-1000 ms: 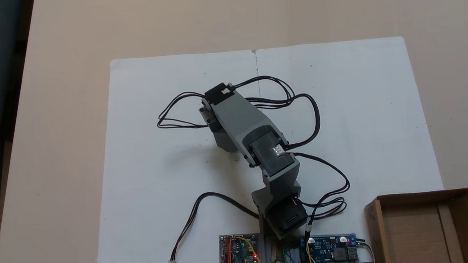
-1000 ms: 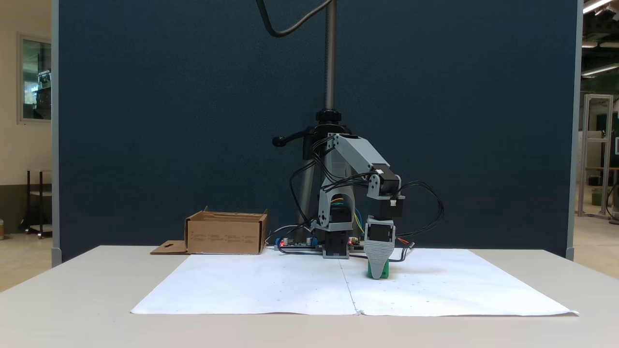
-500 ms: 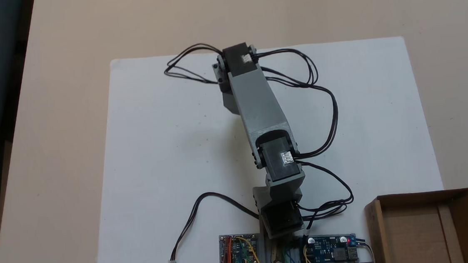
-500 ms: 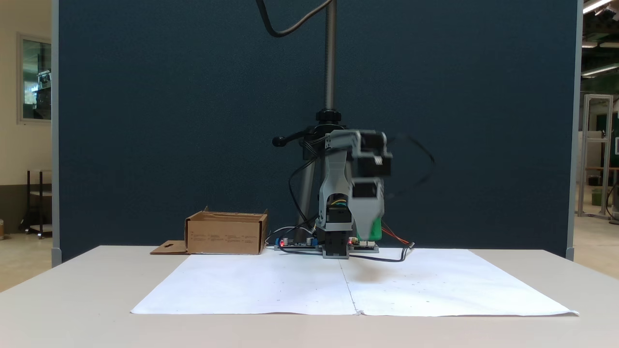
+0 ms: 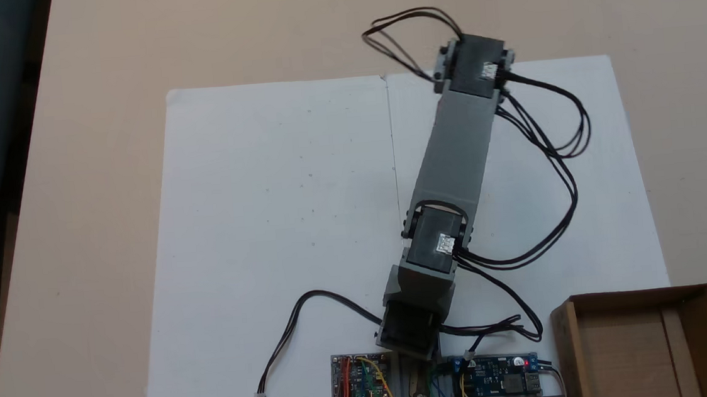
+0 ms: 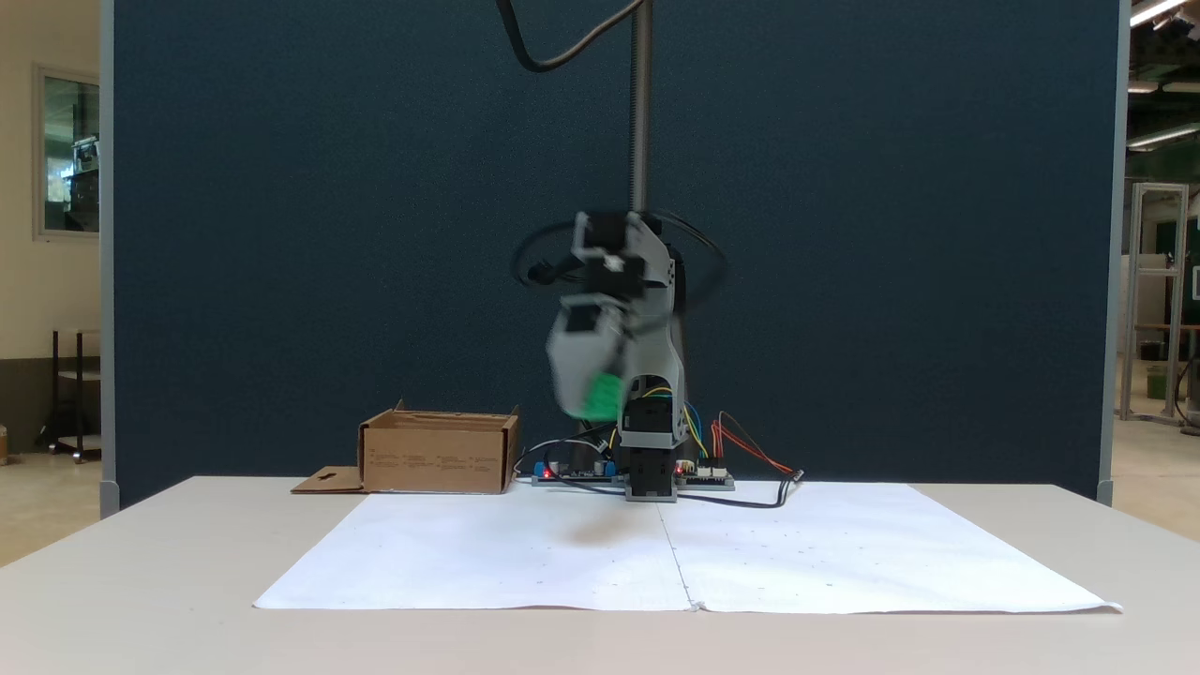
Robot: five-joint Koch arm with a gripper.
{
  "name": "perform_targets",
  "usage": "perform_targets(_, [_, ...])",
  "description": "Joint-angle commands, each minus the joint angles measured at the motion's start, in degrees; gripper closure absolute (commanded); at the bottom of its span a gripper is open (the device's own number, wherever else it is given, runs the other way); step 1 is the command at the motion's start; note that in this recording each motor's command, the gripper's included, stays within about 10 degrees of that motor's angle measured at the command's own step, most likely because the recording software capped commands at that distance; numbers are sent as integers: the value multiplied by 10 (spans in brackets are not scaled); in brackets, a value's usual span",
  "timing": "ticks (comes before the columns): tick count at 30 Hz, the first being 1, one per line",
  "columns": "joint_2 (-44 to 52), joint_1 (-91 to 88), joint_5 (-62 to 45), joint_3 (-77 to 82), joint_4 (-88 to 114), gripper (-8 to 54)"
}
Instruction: Grasp a green dice and put it in the bin.
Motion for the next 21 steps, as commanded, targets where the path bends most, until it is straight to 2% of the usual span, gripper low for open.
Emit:
perform_targets(1, [22, 92, -85, -33, 17, 337])
perform_targets(6, [10, 282, -164, -54, 15, 337])
perform_targets(12, [-25, 548, -188, -69, 11, 337])
perform_targets(15, [-26, 635, -202, -74, 9, 337])
perform_targets(21, [-98, 783, -241, -171, 9, 337])
